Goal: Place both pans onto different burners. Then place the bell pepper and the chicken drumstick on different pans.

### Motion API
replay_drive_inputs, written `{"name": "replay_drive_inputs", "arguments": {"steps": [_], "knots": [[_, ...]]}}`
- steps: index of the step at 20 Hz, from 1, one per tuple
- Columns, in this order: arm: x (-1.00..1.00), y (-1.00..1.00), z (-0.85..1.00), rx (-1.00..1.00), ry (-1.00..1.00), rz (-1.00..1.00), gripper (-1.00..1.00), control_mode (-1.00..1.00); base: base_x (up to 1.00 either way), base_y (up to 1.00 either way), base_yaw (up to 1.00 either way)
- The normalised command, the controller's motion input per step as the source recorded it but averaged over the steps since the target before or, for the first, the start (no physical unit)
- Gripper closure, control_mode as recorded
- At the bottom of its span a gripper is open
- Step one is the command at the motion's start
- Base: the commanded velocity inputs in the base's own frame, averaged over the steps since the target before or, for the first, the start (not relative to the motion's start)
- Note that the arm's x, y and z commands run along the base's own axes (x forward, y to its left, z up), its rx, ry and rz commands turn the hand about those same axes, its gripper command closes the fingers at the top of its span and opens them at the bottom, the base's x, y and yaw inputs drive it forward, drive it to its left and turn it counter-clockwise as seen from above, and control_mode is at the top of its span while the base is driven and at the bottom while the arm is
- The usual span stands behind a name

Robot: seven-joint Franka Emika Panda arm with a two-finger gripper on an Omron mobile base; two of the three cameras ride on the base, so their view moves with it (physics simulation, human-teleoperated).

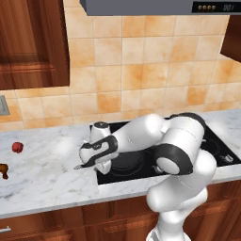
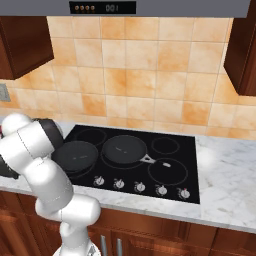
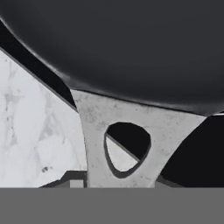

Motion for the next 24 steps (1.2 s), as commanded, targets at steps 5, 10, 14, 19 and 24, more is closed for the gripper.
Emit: {"name": "replay_drive_inputs", "arguments": {"steps": [5,10,14,19,24], "knots": [[0.04,0.00,-0.05,0.00,0.01,0.00,1.00,-1.00,0.00,0.00,0.00],[0.00,0.00,0.00,0.00,0.00,0.00,-1.00,-1.00,0.00,0.00,0.00],[0.00,0.00,0.00,0.00,0.00,0.00,-1.00,-1.00,0.00,0.00,0.00],[-0.01,-0.01,0.05,0.00,0.01,0.00,-1.00,-1.00,0.00,0.00,0.00],[-0.05,-0.24,0.40,0.00,0.00,0.00,-1.00,-1.00,0.00,0.00,0.00]]}}
